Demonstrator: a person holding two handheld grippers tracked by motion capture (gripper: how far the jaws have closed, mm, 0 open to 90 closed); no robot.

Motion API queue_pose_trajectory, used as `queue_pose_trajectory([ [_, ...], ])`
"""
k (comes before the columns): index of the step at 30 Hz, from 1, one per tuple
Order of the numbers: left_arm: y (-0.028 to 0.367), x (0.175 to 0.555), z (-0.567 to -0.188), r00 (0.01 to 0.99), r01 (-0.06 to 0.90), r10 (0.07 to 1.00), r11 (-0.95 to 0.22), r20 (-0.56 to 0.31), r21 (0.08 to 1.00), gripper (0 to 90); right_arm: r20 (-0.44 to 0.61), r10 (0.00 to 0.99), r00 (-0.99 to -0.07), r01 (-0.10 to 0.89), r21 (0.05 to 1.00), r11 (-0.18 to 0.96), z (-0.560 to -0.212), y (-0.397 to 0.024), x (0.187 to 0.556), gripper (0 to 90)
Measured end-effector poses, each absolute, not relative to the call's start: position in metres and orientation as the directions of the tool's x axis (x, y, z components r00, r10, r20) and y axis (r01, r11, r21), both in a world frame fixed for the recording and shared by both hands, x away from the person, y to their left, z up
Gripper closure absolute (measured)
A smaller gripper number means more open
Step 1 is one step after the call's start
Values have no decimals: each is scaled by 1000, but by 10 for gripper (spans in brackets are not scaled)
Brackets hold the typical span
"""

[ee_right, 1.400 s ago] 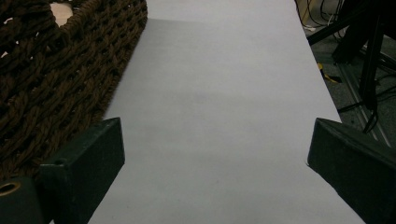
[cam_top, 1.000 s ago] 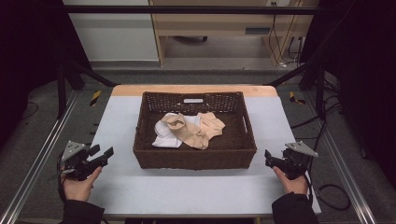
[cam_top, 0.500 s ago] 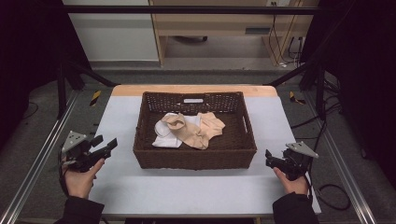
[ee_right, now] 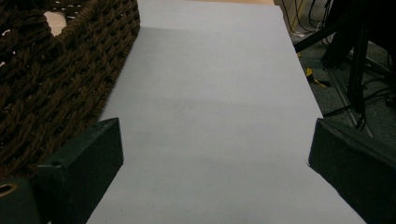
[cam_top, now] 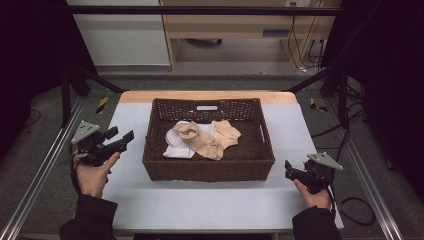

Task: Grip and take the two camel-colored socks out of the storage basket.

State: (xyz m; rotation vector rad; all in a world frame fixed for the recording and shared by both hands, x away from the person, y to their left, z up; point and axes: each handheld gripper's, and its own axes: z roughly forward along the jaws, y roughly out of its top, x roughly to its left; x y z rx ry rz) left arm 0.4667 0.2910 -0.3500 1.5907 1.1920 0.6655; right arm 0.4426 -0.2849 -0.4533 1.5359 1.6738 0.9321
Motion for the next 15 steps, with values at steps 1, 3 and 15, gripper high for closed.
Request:
queue_pose_trajectory([
  [1, 291, 467, -350, 363, 373, 923, -16, -130, 928, 369, -9, 997, -77, 515, 856, 48, -453, -285, 443, 33],
  [3, 286, 470, -348, 376, 375, 916, -15, -137, 927, 369, -11, 997, -75, 517, 855, 49, -453, -285, 443, 34],
  [15, 246, 488, -337, 424, 356, 902, -78, -86, 931, 369, -12, 998, -69, 517, 855, 46, -453, -286, 443, 34],
])
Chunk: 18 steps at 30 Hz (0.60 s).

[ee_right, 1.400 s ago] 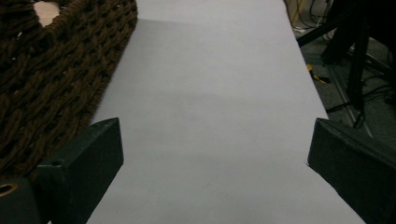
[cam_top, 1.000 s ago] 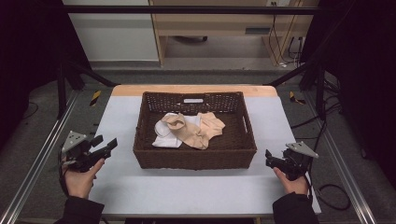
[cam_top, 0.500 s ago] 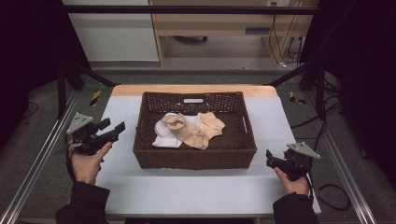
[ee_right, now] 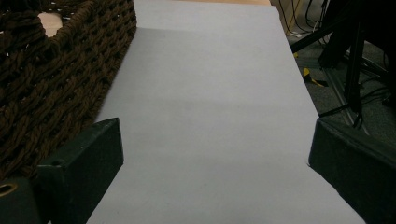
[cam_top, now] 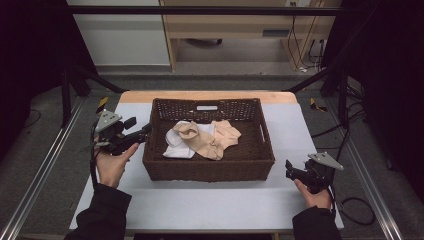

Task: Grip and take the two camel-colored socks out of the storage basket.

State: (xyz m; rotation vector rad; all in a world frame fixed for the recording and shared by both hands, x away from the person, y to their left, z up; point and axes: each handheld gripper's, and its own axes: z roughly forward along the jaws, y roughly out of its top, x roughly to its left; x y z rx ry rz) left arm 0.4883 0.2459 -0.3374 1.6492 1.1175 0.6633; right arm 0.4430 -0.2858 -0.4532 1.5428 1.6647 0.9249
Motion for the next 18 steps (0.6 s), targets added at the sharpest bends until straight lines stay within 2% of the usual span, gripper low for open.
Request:
queue_pose_trajectory([
  [7, 231, 496, -336, 438, 359, 895, -82, -90, 930, 370, -19, 997, -74, 518, 853, 55, -454, -286, 443, 36],
  [18, 188, 518, -331, 472, 344, 881, -175, -9, 923, 374, -27, 997, -71, 518, 853, 60, -454, -285, 444, 36],
])
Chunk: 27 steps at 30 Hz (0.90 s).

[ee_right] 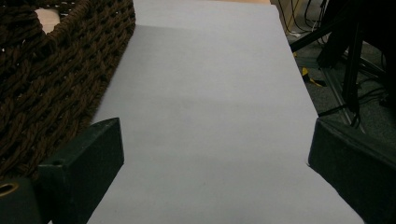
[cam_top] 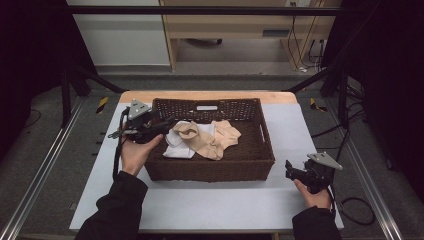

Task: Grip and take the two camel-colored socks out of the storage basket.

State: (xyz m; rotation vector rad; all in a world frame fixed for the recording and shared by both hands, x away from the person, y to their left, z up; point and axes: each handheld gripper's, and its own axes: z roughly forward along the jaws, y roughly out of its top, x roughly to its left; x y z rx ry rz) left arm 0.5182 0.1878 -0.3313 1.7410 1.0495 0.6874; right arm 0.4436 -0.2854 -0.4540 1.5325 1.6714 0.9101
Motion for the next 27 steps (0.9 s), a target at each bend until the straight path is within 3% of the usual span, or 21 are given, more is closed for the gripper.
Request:
queue_pose_trajectory([
  [19, 142, 557, -360, 475, 402, 879, -257, 40, 879, 322, -26, 998, -61, 527, 848, 54, -455, -286, 446, 36],
  [27, 134, 564, -380, 490, 420, 872, -249, 13, 873, 308, -24, 998, -60, 528, 848, 52, -455, -286, 446, 37],
])
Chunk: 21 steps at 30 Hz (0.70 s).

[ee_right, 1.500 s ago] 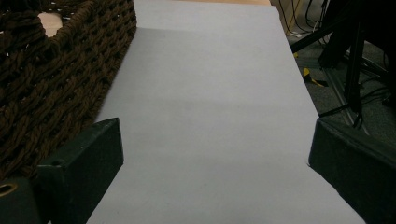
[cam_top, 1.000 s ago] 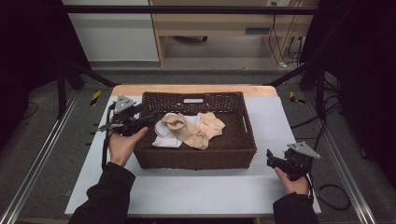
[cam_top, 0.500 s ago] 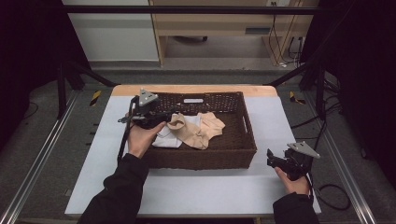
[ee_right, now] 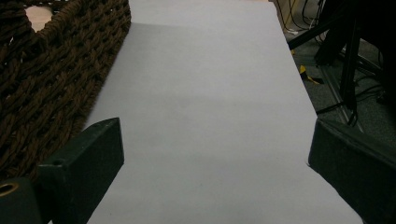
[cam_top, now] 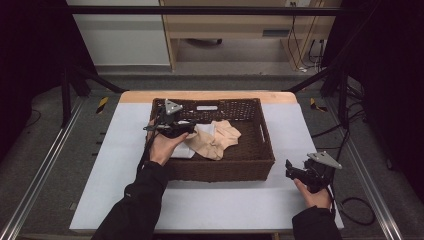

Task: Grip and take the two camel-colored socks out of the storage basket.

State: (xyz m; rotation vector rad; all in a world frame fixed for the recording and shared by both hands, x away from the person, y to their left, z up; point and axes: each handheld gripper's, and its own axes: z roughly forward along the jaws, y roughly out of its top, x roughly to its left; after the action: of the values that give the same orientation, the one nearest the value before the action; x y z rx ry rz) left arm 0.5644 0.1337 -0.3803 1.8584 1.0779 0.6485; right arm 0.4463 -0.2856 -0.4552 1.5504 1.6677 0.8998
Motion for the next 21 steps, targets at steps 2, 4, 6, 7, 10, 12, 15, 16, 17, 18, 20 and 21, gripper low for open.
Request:
queue_pose_trajectory([
  [2, 132, 565, -385, 499, 415, 867, -244, 5, 876, 301, -30, 998, -62, 526, 848, 58, -456, -286, 447, 37],
  [4, 130, 565, -389, 501, 418, 865, -254, 12, 872, 304, -29, 998, -62, 527, 848, 58, -455, -286, 446, 37],
  [6, 128, 565, -394, 504, 420, 864, -266, 21, 868, 305, -29, 998, -62, 527, 848, 57, -456, -286, 446, 37],
  [7, 128, 565, -394, 504, 420, 864, -266, 21, 868, 305, -29, 998, -62, 527, 848, 57, -456, -286, 446, 37],
  [10, 125, 565, -400, 509, 426, 859, -305, 53, 851, 304, -31, 997, -64, 528, 847, 60, -456, -286, 446, 37],
  [12, 125, 565, -403, 511, 429, 857, -323, 68, 844, 301, -30, 998, -63, 531, 845, 59, -456, -285, 447, 37],
  [15, 125, 565, -405, 513, 434, 855, -341, 82, 834, 296, -34, 997, -63, 533, 844, 63, -456, -285, 447, 37],
  [16, 125, 564, -406, 514, 436, 854, -345, 85, 831, 288, -36, 997, -64, 533, 844, 65, -456, -285, 447, 37],
  [17, 125, 564, -406, 514, 436, 854, -345, 85, 831, 285, -36, 997, -64, 533, 844, 65, -456, -285, 447, 37],
  [18, 124, 564, -407, 515, 436, 853, -347, 86, 831, 278, -38, 997, -65, 534, 843, 67, -456, -285, 447, 37],
  [20, 123, 564, -410, 521, 439, 847, -371, 104, 818, 259, -38, 997, -66, 535, 842, 68, -456, -285, 447, 37],
  [21, 123, 564, -410, 521, 439, 847, -371, 104, 818, 250, -38, 997, -66, 535, 842, 68, -456, -285, 447, 37],
])
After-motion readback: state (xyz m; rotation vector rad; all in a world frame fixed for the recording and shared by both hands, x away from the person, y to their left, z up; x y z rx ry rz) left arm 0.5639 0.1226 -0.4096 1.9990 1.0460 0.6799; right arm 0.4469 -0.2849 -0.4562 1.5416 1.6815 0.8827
